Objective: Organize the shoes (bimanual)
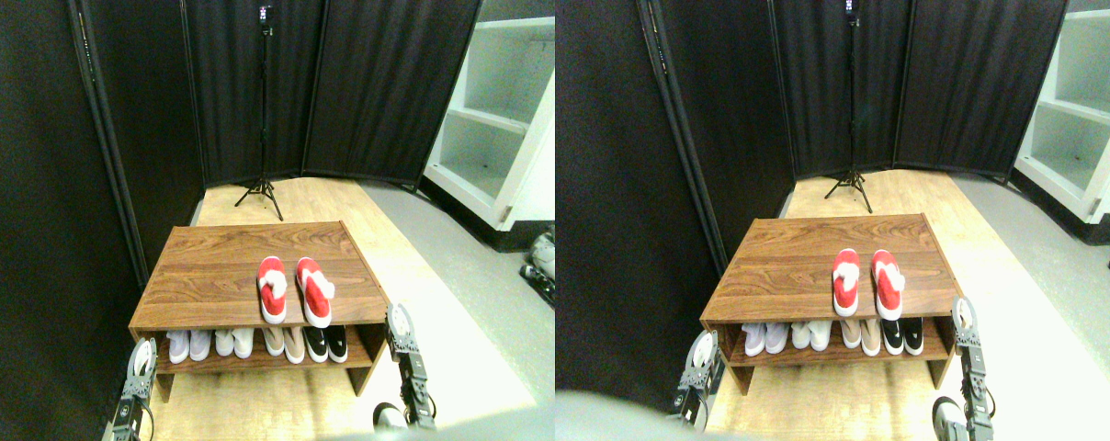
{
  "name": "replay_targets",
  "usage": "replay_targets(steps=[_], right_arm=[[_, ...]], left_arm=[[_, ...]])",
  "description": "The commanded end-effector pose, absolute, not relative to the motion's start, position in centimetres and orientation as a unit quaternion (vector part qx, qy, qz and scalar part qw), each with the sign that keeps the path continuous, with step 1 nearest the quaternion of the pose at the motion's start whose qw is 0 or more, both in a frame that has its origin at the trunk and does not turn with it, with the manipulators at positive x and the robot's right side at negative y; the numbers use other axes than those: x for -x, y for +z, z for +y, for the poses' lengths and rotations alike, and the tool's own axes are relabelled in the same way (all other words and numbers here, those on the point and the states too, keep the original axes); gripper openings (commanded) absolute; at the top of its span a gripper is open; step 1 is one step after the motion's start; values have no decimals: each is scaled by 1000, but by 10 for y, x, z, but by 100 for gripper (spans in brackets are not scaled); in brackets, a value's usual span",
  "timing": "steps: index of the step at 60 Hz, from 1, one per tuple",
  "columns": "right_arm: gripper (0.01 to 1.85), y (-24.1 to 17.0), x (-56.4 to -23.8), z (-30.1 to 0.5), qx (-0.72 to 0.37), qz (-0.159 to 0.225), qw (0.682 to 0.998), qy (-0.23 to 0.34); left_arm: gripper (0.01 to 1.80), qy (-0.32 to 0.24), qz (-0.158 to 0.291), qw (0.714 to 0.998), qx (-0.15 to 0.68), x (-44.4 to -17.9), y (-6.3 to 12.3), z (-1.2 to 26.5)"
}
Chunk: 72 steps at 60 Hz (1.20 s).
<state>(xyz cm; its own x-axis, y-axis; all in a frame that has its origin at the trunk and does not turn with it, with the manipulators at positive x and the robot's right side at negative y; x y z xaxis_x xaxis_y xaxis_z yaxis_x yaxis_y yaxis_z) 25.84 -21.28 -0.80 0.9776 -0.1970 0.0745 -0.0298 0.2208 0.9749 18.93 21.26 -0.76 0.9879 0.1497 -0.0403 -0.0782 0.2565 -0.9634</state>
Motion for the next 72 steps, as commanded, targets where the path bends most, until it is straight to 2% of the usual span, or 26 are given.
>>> replay_targets(steps=[1,8,13,23,29,45,47,56,63,66,72], right_arm=[[1,-11,-274,-213,-631,-94,768,-55],[1,-19,-294,-219,-633,-84,767,-61],[1,-24,-308,-224,-624,-72,777,-47],[1,-27,-325,-226,-615,-59,783,-75],[1,-28,-334,-225,-628,-52,774,-70],[1,-40,-342,-200,-647,-22,758,-83],[1,-44,-343,-196,-646,-15,760,-68],[1,-51,-348,-183,-636,0,769,-68],[1,-56,-354,-176,-641,9,764,-71],[1,-57,-356,-172,-648,18,756,-90],[1,-61,-360,-166,-650,30,755,-82]], left_arm=[[1,53,-50,798,599,-191,3,213],[1,57,-52,794,603,-190,3,213],[1,61,-56,802,592,-187,4,213],[1,59,-57,800,594,-185,4,214],[1,62,-59,801,592,-183,4,214],[1,60,-66,801,592,-181,3,214],[1,61,-67,801,591,-180,3,214],[1,62,-72,802,590,-177,3,214],[1,67,-77,803,588,-174,2,215],[1,66,-82,804,585,-173,2,216],[1,68,-89,805,583,-171,2,216]])
